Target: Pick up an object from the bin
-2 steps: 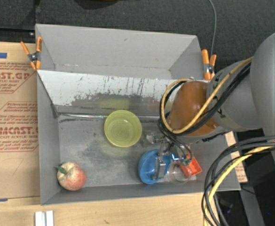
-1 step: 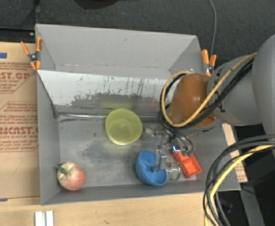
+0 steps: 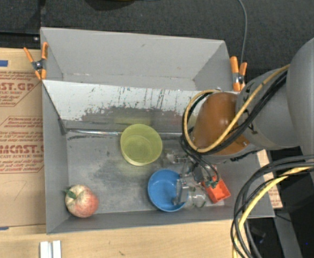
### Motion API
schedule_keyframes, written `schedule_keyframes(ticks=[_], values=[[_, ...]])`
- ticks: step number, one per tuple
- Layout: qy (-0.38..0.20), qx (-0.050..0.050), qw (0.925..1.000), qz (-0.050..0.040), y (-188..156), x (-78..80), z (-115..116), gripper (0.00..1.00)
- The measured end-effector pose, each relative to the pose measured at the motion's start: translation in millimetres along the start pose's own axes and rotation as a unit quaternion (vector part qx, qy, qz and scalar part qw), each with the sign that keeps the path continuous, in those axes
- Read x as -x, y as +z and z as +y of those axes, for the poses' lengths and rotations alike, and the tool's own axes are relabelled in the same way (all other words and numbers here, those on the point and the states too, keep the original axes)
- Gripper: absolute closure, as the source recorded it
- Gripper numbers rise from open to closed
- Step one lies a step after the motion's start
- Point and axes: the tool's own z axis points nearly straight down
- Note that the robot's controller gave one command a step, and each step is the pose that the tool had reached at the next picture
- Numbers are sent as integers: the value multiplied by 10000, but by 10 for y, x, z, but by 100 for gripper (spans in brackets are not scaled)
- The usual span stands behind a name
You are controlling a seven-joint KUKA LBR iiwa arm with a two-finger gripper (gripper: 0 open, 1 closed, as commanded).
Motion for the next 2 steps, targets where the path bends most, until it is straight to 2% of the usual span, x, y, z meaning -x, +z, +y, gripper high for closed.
schedule_keyframes(ticks=[1, 2], values=[[-345, -30, 9994, -80, -47, 211, -50, 0], [-1, 3, 10000, -28, -8, 15, 6, 100]])
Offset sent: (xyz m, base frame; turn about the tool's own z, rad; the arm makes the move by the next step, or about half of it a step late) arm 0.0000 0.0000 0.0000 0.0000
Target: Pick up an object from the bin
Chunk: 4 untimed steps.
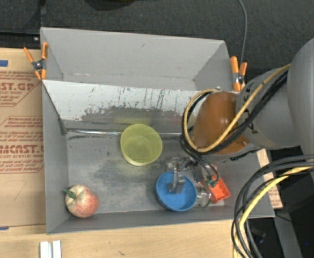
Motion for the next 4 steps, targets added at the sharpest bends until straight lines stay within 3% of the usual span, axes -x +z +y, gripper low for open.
schedule_keyframes(ticks=[2, 3, 4], values=[[2, 2, 10000, 19, -34, -11, 2, 100], [1, 6, 10000, 55, -233, -34, 6, 100], [-1, 1, 10000, 20, -426, -15, 4, 100]])
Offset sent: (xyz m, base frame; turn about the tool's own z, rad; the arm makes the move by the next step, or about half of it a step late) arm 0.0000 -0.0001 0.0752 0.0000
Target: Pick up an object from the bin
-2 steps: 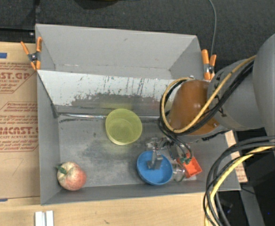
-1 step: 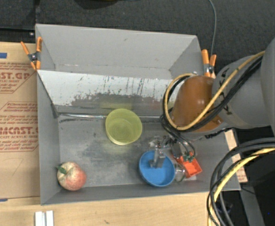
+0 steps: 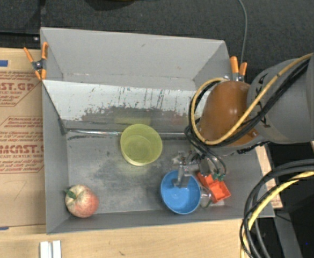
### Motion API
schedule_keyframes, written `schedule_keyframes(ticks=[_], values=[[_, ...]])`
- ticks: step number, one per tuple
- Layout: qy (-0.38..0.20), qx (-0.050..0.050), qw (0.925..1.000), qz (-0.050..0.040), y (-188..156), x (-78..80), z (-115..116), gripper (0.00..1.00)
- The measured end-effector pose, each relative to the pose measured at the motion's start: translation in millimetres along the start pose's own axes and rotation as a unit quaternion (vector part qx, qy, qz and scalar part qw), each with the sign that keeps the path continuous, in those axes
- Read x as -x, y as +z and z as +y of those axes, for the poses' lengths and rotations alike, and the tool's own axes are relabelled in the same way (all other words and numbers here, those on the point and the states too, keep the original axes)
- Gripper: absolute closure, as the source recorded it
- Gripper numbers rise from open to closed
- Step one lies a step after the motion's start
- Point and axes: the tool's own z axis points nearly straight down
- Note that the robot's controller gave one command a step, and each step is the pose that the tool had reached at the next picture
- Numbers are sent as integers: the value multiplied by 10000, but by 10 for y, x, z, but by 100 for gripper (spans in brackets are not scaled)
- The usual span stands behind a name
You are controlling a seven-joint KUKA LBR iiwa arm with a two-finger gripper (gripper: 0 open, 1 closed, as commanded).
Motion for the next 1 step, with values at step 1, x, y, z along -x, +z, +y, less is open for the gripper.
schedule_keyframes(ticks=[1], values=[[0, -1, 10000, -8, -130, 5, 1, 100]])
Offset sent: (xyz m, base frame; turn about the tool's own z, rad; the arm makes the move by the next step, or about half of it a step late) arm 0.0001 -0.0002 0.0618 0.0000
